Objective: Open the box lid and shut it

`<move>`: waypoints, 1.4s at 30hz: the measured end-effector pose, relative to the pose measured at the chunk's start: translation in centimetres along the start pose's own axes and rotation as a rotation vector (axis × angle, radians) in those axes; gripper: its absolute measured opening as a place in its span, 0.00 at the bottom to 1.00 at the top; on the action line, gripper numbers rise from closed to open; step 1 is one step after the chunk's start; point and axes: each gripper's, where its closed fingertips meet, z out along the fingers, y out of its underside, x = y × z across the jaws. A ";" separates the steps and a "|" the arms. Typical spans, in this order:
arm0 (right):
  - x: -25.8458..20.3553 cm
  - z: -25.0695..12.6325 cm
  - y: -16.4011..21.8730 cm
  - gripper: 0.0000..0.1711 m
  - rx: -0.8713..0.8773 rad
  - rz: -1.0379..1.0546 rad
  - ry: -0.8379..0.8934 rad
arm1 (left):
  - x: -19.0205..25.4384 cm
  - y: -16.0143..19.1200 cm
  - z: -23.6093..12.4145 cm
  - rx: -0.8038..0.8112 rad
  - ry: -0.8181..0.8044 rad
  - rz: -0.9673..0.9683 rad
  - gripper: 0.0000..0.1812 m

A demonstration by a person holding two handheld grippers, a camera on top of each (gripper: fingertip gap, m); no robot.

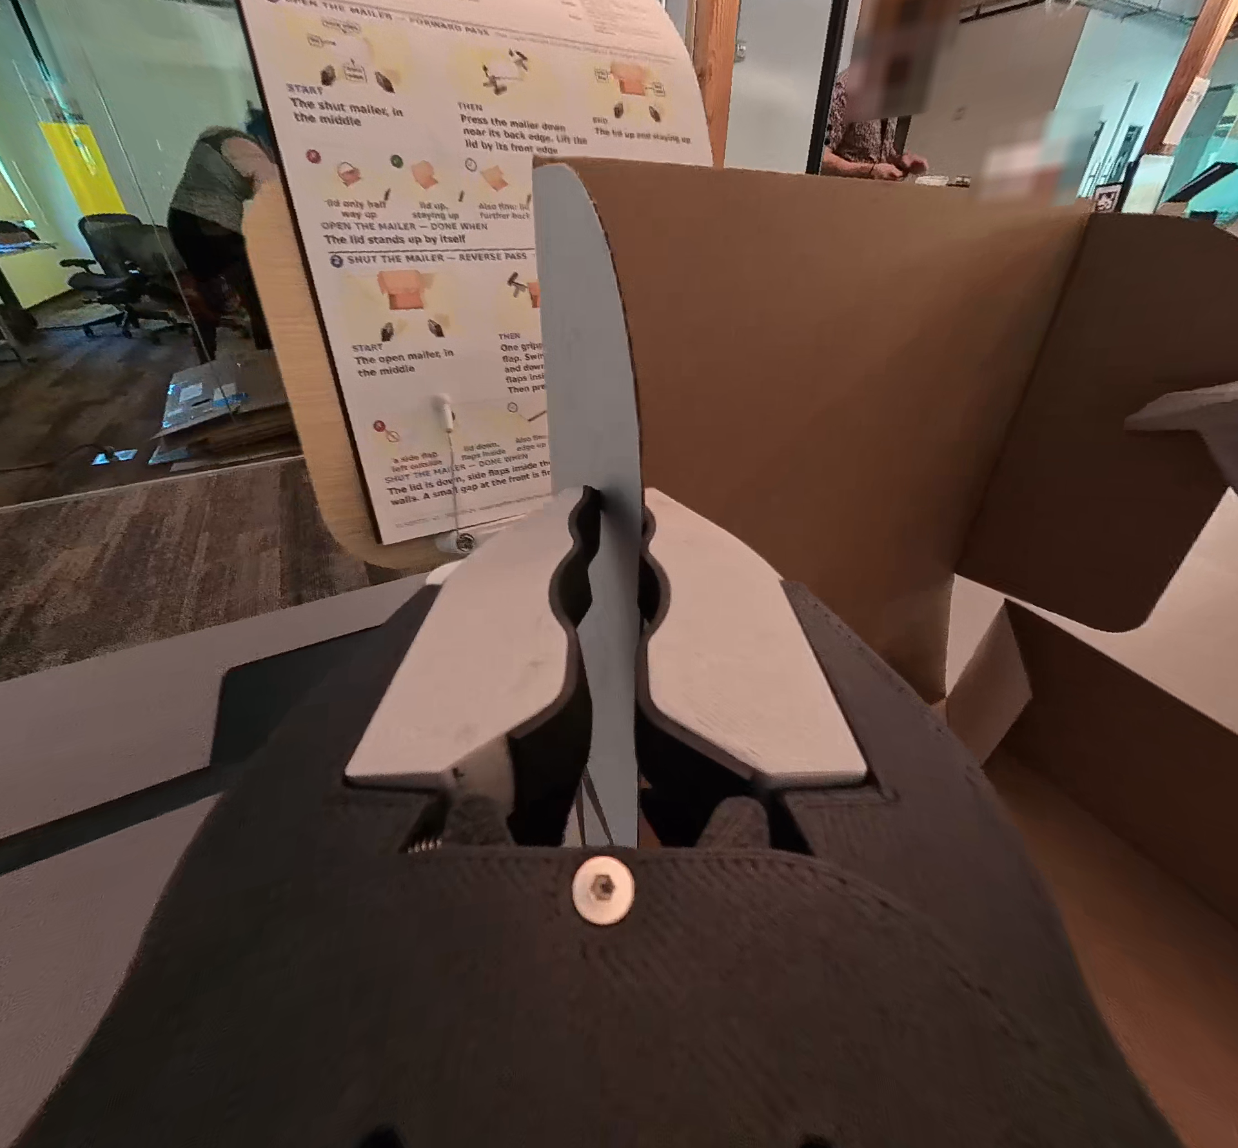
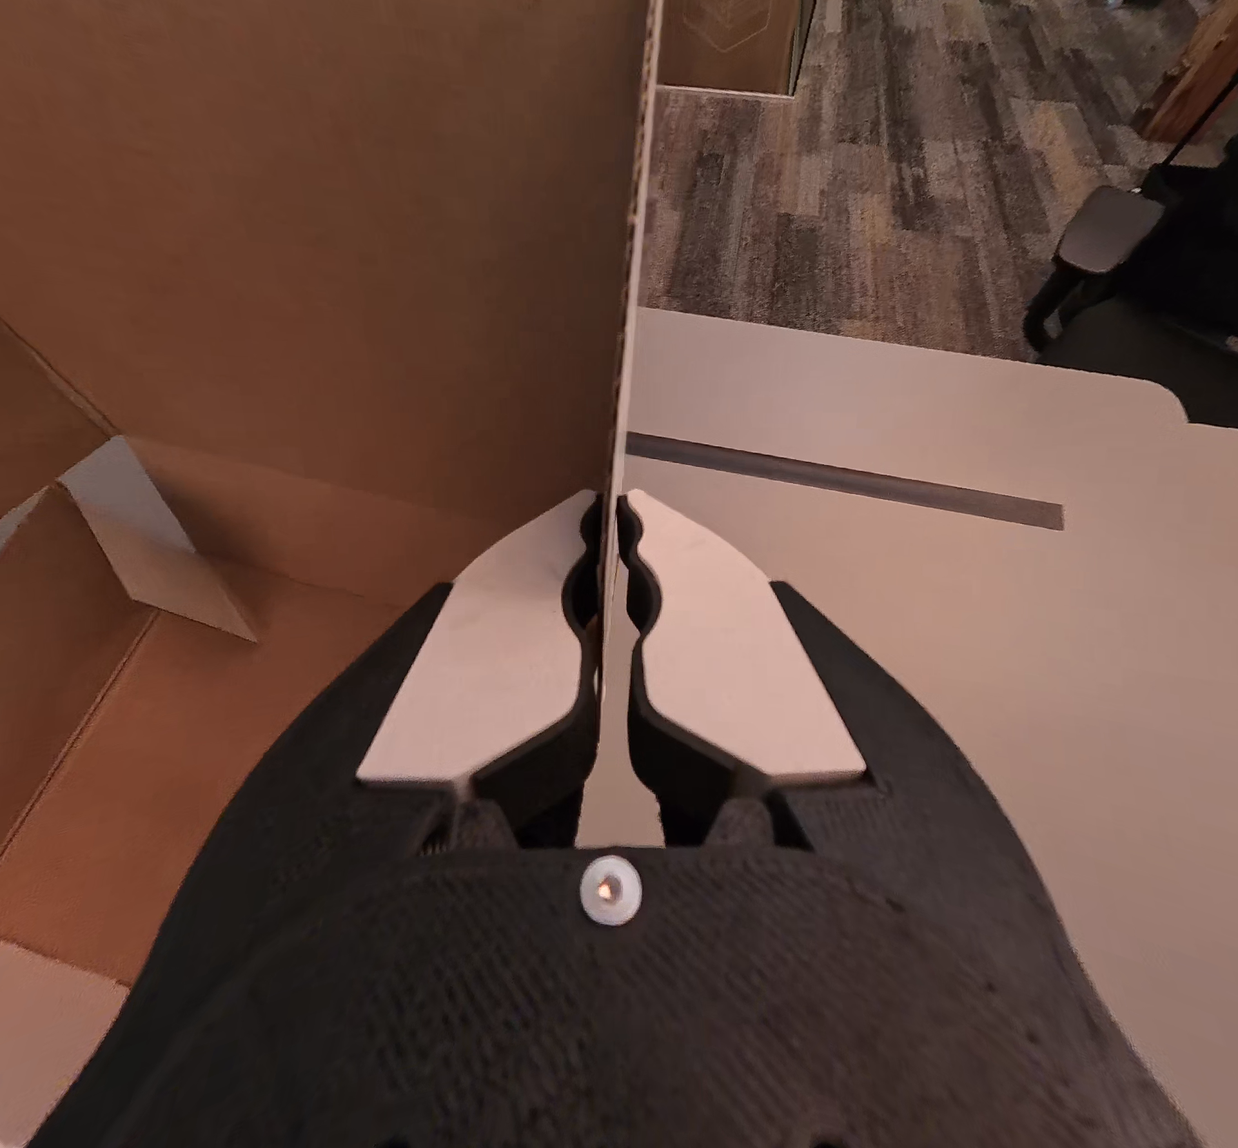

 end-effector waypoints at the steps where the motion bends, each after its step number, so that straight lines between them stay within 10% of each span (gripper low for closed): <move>1: -0.3 -0.1 0.0 0.02 -0.003 0.015 -0.014 | -0.2 -0.2 -0.2 0.003 -0.008 0.013 0.05; 42: -1.7 -2.2 1.6 0.05 -0.192 -0.141 -0.143 | -1.3 1.6 -1.6 -0.238 -0.022 0.099 0.04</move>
